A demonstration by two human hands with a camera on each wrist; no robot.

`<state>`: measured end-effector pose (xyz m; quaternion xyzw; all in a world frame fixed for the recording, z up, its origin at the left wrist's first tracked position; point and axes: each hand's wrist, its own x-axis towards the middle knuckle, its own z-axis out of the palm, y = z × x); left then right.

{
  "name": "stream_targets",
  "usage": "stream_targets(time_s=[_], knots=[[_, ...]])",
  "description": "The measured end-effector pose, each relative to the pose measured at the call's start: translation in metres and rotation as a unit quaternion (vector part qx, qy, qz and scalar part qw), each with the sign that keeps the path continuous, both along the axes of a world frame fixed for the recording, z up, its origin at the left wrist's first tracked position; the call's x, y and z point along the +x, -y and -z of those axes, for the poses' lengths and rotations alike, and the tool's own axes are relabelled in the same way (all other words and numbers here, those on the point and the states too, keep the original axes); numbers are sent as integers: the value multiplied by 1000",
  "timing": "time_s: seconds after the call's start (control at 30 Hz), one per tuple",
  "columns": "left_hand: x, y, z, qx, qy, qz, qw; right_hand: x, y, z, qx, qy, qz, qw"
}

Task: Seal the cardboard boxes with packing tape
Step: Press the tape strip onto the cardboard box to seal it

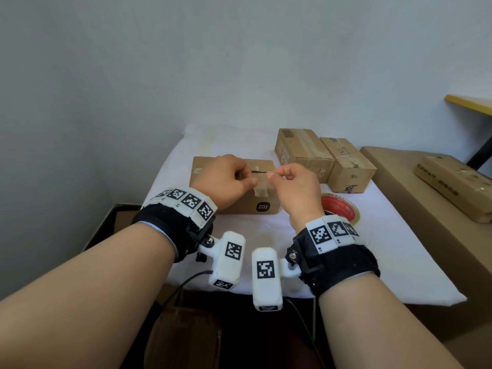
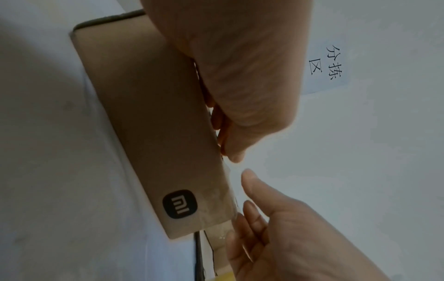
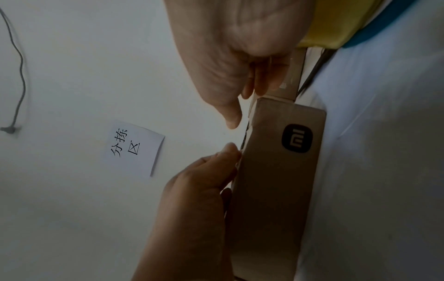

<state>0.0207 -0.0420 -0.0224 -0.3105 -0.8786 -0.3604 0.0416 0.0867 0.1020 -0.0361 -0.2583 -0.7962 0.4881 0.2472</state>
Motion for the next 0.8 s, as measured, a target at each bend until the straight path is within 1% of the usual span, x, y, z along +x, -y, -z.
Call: stream_targets(time_s=[0.1,0.3,0.43,0.6,0.7,0.8], knots=[[2,-1,0,-16,-29,-8,999,-4,3,3,2,13,6,1000],[-1,-2,2,-4,-37,4,999,-11,5,7,-1,33,-4,999],[-2,-3,3,0,-45,3,999,-13,-4,7,-1,39,-6,999],[-5,-5,6,-13,-69,-59,996,-11,-9,9,-21,49,-15,998],[-4,-9,5,-31,-77,-74,994,-10,-10,10,-32,56,-26,998],[0,-12,4,-50,-77,-81,992,-10,-11,12,-12,62,-27,998]])
